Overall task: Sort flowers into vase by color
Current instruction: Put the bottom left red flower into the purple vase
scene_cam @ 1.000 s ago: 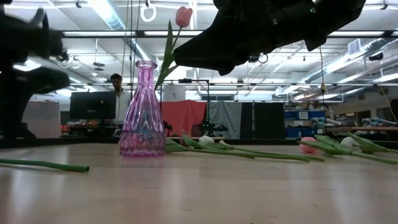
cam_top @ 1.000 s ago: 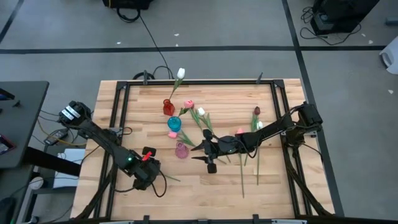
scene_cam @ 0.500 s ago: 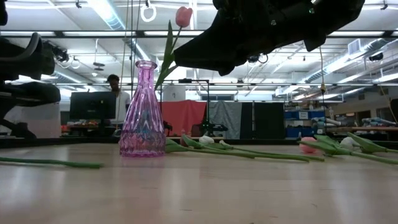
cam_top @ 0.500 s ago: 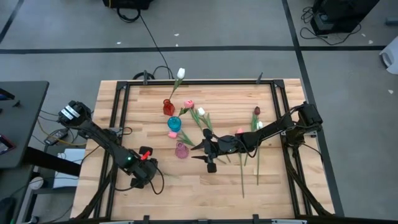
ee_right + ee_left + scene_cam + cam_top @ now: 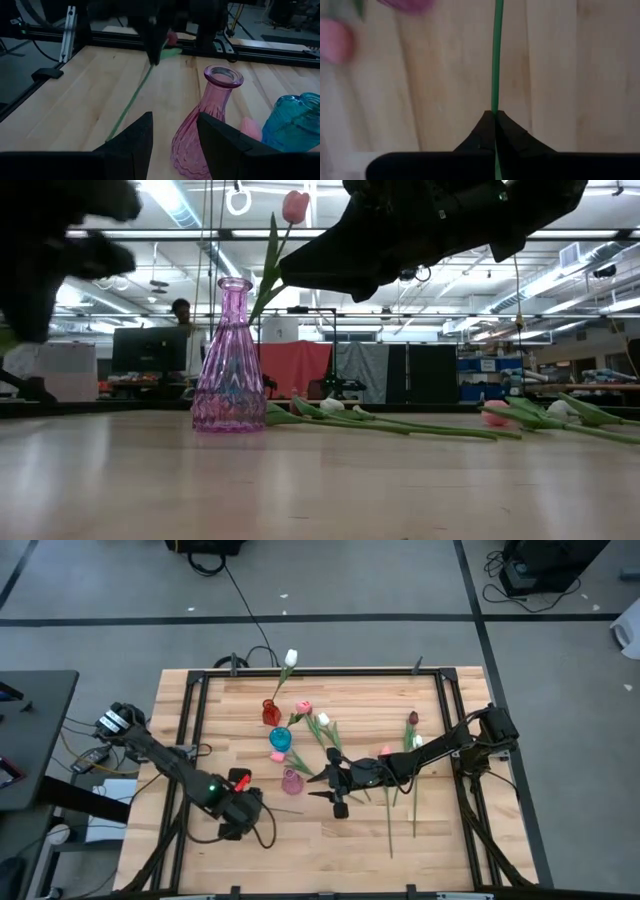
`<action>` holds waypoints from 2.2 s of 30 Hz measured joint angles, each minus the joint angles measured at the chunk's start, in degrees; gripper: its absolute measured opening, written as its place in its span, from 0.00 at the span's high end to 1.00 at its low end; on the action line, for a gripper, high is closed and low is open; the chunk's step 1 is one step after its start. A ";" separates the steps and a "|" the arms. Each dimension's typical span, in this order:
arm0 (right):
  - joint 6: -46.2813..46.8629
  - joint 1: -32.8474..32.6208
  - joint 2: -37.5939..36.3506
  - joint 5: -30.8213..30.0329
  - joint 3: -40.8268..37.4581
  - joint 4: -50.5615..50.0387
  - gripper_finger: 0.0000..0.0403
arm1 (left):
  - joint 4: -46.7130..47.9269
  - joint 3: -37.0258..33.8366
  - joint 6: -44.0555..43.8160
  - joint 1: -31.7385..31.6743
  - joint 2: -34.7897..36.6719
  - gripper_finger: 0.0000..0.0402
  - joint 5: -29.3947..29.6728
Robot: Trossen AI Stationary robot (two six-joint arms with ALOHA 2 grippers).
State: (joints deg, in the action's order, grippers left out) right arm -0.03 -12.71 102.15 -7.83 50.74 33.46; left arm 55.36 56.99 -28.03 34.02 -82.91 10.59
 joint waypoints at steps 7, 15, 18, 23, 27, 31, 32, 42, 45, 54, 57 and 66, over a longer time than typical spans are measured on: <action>-1.11 -0.02 -0.01 0.00 0.00 0.01 0.59 | -0.13 6.93 3.58 -2.43 0.07 1.00 4.46; -1.20 -0.02 -0.03 0.02 0.00 -0.34 0.59 | -1.47 7.41 3.79 -4.32 0.04 1.00 6.13; -1.32 -0.07 -0.03 0.02 -0.02 -1.06 0.59 | -2.06 7.41 3.85 -4.91 0.04 1.00 6.77; -1.46 -0.07 -0.03 0.04 -0.02 -1.25 0.59 | -3.05 7.41 3.82 -5.70 0.04 1.00 7.76; -1.44 -0.07 -0.46 0.04 0.00 -5.25 0.59 | -3.13 7.41 3.51 -5.66 0.04 1.00 7.75; 0.30 -0.08 -1.73 0.04 -0.05 -8.57 0.59 | -3.13 7.41 2.98 -5.67 0.04 1.00 7.80; 0.37 -0.19 -1.86 0.18 0.00 -8.55 0.59 | -3.17 7.41 2.99 -5.82 0.04 1.00 7.97; -2.56 -2.24 -1.95 0.91 0.00 -6.16 0.59 | -3.19 7.41 3.56 -7.60 0.07 1.00 8.24; -3.96 -2.49 -1.99 -2.52 0.00 -3.54 0.59 | -3.20 7.41 3.60 -7.78 0.07 1.00 8.24; -5.11 -2.60 -1.99 -4.62 0.00 -1.87 0.60 | -3.20 7.41 3.39 -7.78 0.07 1.00 8.24; -5.20 -2.60 -1.99 -4.64 0.00 -1.11 0.64 | -3.20 7.41 3.36 -7.78 0.07 1.00 8.24; -6.22 -2.55 -1.99 -4.58 0.00 -1.14 0.93 | -3.18 7.41 3.36 -7.78 0.08 1.00 8.24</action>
State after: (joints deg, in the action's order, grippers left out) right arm -6.25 -15.26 100.16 -12.41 50.74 32.32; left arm 52.18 64.40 -24.67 26.24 -82.83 18.83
